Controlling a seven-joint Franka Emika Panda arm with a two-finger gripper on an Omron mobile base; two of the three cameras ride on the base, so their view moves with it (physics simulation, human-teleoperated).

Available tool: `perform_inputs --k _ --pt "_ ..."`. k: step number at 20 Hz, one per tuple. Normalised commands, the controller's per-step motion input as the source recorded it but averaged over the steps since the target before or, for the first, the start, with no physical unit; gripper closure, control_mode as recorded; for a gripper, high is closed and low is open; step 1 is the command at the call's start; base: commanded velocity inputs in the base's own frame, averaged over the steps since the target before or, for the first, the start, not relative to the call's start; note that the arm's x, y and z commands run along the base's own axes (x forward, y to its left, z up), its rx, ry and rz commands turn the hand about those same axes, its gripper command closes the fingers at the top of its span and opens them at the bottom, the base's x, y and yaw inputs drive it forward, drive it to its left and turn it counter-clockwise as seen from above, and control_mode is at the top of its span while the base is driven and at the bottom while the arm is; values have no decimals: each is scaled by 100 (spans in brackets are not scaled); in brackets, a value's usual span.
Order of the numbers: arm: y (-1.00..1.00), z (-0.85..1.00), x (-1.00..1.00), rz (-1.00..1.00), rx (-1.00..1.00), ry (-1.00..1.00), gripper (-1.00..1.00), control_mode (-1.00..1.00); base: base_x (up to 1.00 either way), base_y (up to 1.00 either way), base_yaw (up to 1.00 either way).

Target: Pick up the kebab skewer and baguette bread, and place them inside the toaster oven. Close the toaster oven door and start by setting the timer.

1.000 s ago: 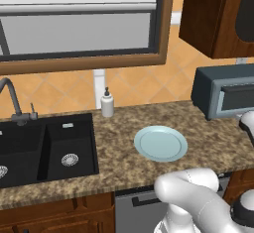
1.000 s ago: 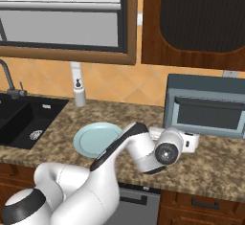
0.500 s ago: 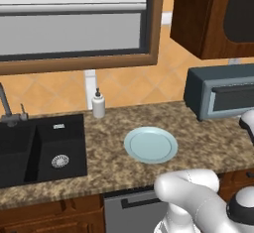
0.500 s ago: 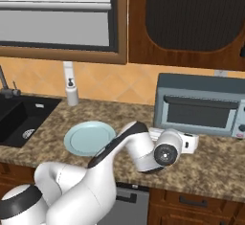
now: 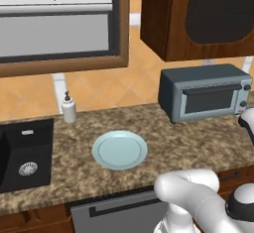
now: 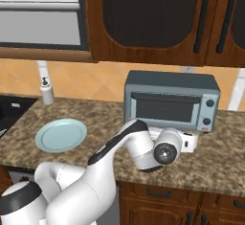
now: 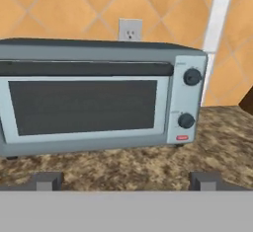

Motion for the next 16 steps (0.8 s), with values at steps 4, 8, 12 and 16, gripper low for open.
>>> perform_inputs --k 4,8,12,16 --pt "0 0 0 0 0 0 -100 100 1 -62 -1" --pt "0 0 0 0 0 0 -100 100 21 -28 0" --pt "0 0 0 0 0 0 -100 100 30 -23 0" --pt "0 0 0 0 0 0 -100 100 10 -41 0"
